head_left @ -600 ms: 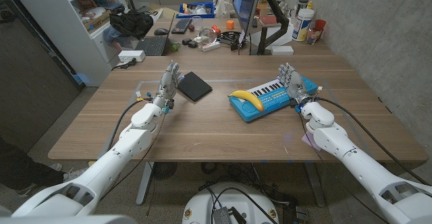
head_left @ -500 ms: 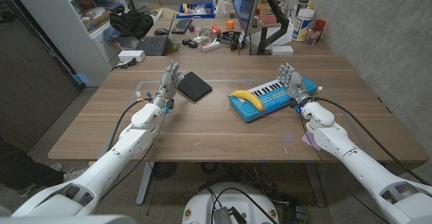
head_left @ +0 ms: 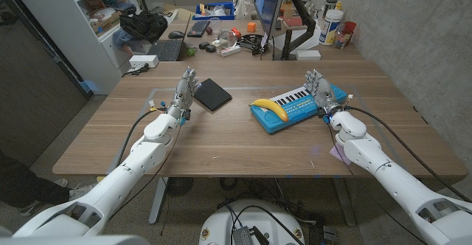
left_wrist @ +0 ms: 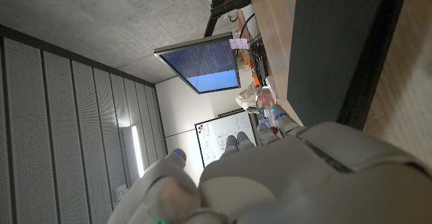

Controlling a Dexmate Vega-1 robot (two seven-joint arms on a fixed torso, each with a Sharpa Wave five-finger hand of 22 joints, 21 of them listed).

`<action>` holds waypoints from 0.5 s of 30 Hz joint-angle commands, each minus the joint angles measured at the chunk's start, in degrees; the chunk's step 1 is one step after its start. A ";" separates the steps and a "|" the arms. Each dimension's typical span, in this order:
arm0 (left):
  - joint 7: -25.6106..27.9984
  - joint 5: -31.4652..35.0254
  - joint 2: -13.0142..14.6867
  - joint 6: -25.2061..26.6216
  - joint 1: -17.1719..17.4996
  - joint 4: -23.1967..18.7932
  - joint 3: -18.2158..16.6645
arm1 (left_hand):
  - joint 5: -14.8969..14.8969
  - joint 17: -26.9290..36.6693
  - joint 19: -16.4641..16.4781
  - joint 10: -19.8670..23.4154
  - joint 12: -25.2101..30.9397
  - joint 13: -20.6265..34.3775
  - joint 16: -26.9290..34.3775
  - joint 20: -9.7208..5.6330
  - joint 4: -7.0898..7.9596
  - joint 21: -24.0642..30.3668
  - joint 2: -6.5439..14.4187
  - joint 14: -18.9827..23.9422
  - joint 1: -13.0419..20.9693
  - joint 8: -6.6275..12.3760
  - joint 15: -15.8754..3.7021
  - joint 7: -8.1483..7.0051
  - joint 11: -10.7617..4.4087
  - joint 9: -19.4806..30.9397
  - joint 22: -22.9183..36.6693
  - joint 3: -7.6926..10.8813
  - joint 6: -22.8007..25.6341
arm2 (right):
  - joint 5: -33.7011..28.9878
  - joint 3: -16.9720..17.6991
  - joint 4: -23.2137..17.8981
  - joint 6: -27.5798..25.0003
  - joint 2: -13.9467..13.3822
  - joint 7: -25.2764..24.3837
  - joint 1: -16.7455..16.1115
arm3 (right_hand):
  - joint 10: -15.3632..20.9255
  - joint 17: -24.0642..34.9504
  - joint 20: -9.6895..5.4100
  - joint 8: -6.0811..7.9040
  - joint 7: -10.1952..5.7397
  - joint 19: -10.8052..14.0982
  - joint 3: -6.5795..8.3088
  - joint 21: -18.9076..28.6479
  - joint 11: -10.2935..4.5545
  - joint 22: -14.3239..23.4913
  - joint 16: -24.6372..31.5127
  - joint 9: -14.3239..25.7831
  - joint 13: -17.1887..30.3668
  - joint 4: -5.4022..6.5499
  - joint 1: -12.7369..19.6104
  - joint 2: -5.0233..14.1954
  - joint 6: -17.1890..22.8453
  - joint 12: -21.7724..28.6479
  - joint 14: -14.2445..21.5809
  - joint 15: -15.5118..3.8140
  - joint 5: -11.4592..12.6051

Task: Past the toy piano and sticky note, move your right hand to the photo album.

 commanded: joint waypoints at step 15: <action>2.19 1.47 0.96 -0.22 1.40 -2.20 -0.32 | 0.23 0.23 -17.95 -18.27 0.44 0.21 0.39 -4.48 -0.02 0.33 6.83 -22.37 -0.06 0.51 -4.12 0.08 0.99 0.30 0.22 0.01 -20.04 | -4.22 -1.37 -1.37 0.34 -1.38 -1.51 1.28 | 0.33 -0.02 -4.12 0.61 0.08 0.44 0.30 0.20 0.81 0.07 0.07 0.23 0.08 -0.65 0.56 5.02 0.85 0.48 0.46 0.20 0.25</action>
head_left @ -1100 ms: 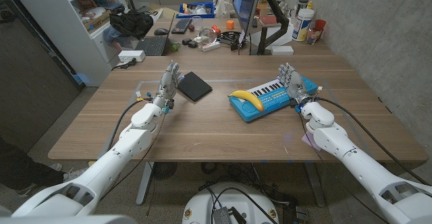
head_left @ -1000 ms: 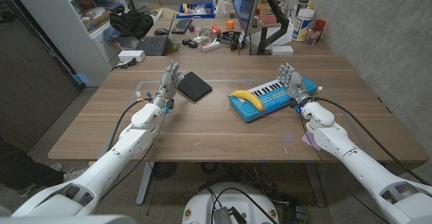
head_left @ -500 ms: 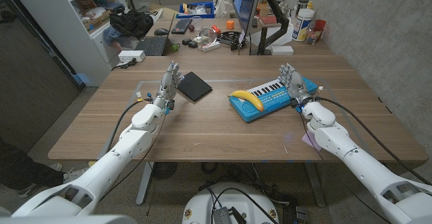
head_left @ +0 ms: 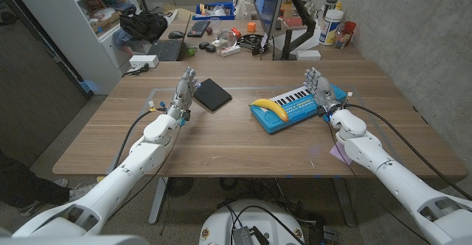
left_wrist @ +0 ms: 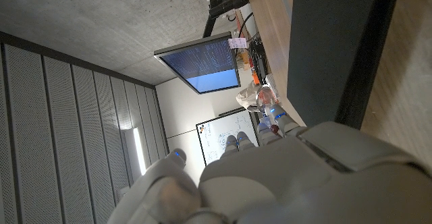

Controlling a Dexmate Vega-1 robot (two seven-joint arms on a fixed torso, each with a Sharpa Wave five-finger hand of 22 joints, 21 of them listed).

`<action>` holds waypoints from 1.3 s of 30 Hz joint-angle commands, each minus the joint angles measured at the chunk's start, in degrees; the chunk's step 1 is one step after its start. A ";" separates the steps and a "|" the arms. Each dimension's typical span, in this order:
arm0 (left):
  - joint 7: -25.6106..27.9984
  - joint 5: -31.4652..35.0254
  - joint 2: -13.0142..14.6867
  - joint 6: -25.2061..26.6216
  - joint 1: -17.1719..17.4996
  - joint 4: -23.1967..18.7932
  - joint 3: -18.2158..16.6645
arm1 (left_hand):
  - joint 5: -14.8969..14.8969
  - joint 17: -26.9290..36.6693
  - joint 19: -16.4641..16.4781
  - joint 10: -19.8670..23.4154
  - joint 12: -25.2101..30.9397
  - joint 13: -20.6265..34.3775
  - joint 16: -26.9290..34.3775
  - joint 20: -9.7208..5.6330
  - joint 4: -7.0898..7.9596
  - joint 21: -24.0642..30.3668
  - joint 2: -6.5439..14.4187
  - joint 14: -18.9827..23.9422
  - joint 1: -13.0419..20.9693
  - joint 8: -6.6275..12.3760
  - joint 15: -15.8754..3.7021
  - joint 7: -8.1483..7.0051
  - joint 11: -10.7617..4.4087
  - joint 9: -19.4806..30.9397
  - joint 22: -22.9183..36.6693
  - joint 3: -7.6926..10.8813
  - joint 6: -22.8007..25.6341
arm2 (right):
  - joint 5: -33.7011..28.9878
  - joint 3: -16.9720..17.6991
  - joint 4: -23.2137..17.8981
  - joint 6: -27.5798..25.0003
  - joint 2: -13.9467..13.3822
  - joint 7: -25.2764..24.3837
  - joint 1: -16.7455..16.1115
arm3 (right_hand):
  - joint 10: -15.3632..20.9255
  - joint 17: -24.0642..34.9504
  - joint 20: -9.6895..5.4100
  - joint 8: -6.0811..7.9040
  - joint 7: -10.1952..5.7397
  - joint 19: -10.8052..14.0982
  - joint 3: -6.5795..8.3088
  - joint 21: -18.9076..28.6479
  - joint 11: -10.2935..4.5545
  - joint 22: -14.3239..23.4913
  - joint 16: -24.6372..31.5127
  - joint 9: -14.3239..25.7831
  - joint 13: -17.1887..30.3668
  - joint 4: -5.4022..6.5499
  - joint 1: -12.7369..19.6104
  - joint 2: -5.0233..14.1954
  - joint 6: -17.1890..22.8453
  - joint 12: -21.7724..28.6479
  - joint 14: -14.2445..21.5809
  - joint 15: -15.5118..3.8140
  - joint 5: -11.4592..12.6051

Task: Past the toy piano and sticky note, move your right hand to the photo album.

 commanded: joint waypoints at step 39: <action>0.03 -0.72 0.87 -1.13 1.32 -0.53 -1.43 | 0.24 0.24 -18.18 -18.43 0.29 0.25 0.42 -4.51 -0.06 0.30 6.66 -22.53 -0.06 0.21 -3.97 0.22 0.69 0.35 0.22 -0.38 -20.02 | -10.37 -3.75 -2.52 1.13 -0.75 -2.97 4.43 | 0.58 0.09 -3.99 0.73 -0.22 0.64 0.41 -0.19 0.42 0.08 -0.17 0.29 0.10 -0.89 1.38 4.95 1.39 0.59 0.27 -0.06 0.05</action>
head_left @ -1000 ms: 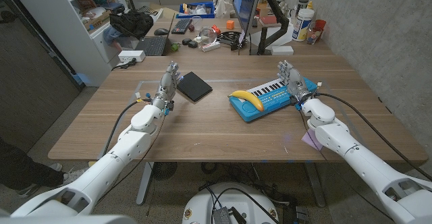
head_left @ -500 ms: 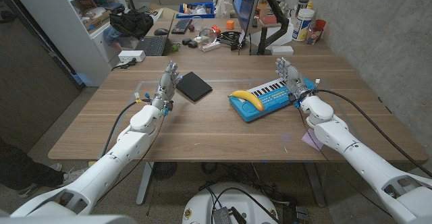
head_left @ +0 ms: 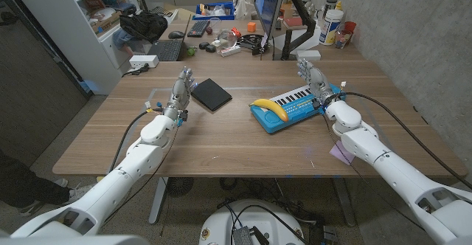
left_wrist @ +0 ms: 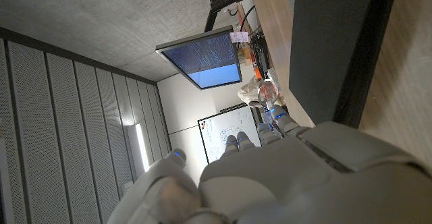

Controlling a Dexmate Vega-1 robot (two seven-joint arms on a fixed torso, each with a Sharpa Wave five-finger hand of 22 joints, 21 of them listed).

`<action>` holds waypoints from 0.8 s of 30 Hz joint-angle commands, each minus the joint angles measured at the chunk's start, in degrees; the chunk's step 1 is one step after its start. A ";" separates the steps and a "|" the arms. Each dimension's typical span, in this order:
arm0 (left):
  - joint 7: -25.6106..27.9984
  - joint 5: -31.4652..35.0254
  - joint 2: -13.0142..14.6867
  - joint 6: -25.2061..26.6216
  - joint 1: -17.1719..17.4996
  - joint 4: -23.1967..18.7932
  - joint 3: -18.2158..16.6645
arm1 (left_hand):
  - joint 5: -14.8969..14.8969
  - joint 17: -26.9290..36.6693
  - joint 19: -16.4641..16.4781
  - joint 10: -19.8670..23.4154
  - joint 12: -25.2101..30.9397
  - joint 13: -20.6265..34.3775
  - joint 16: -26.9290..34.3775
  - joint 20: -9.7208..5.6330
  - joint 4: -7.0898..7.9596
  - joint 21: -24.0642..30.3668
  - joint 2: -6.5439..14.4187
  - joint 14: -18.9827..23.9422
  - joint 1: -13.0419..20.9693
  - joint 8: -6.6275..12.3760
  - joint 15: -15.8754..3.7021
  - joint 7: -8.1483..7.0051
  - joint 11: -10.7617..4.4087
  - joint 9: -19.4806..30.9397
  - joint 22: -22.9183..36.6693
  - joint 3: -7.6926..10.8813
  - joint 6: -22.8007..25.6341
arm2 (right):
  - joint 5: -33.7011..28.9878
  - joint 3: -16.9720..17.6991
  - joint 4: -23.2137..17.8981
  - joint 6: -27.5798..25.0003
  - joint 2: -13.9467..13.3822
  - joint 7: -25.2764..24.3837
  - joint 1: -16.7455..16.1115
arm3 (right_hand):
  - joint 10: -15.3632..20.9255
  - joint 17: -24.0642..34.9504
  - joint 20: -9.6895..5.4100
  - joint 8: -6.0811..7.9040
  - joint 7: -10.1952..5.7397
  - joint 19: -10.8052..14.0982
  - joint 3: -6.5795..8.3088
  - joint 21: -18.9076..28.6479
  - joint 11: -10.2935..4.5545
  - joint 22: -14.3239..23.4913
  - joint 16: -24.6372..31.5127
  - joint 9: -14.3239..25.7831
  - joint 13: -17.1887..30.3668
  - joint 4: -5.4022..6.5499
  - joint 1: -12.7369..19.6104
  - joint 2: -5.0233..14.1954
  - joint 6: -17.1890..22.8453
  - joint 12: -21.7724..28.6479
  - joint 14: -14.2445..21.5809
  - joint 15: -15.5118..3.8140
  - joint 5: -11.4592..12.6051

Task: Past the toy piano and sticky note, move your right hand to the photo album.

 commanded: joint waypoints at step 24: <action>0.43 -0.50 0.47 -0.57 1.48 -0.64 -0.93 | 0.27 0.25 -18.14 -18.32 0.38 0.26 0.48 -4.48 0.05 0.35 6.67 -22.48 -0.04 0.26 -3.98 0.34 0.13 0.08 0.22 -0.48 -19.88 | -6.42 -2.34 -2.31 -0.25 -0.43 -0.18 3.47 | 0.78 0.09 -4.47 0.42 -0.05 0.50 0.35 -0.41 -0.02 0.10 -0.14 0.32 0.11 -0.44 0.96 4.59 1.62 0.27 0.57 -0.24 -0.05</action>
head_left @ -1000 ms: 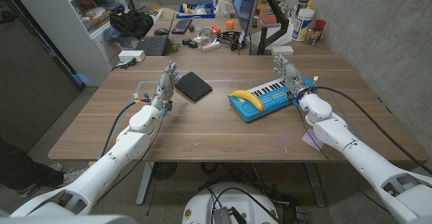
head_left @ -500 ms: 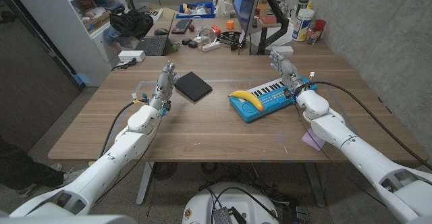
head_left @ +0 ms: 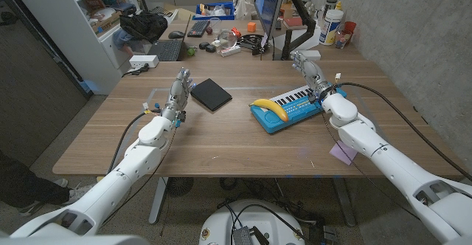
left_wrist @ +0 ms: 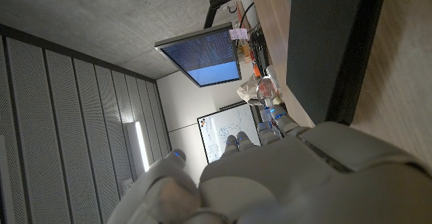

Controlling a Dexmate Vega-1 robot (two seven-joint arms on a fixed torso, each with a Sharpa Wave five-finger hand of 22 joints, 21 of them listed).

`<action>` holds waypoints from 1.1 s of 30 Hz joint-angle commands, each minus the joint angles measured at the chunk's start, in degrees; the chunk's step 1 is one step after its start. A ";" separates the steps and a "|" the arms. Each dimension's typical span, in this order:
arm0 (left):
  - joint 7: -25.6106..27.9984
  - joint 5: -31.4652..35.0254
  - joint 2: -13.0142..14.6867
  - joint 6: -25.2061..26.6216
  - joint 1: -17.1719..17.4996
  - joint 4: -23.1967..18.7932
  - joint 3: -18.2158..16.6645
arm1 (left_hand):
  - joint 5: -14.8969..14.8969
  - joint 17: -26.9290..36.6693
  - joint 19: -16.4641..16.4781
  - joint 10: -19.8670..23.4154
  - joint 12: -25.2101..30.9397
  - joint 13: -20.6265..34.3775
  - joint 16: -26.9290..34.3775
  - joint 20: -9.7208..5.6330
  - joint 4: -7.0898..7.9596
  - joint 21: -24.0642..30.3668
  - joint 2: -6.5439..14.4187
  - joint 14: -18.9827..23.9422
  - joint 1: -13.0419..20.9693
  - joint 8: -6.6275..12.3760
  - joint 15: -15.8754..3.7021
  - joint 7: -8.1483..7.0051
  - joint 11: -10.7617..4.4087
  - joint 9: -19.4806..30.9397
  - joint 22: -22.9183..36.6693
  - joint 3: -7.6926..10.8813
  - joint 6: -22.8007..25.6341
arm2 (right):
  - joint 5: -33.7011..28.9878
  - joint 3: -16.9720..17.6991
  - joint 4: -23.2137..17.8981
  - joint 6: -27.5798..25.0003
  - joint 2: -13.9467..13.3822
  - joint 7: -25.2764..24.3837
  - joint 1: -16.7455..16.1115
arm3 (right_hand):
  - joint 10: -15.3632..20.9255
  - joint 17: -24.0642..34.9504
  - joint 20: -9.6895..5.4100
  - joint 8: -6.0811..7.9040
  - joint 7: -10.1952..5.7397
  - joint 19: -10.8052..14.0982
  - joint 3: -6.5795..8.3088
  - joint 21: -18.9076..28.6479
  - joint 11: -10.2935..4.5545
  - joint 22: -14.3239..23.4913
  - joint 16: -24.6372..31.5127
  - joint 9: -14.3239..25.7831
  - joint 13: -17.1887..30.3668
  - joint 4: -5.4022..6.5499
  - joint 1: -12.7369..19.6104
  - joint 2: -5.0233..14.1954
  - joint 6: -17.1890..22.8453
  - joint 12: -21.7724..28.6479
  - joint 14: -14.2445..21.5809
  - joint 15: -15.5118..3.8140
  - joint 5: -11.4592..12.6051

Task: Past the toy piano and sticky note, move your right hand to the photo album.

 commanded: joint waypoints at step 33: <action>1.59 0.16 0.32 -0.09 1.58 -1.96 -0.58 | 0.34 0.23 -18.14 -18.33 0.39 0.27 0.50 -4.46 -0.08 0.39 6.74 -22.47 0.00 0.25 -3.99 0.38 0.11 0.08 0.20 -0.36 -19.79 | -7.03 -2.60 -2.56 -1.07 -1.08 0.91 3.76 | 1.15 0.10 -4.35 0.44 -0.12 0.52 0.19 -0.45 0.21 0.11 -0.16 0.34 0.12 -0.33 1.03 4.41 1.14 0.35 0.58 -0.05 -0.15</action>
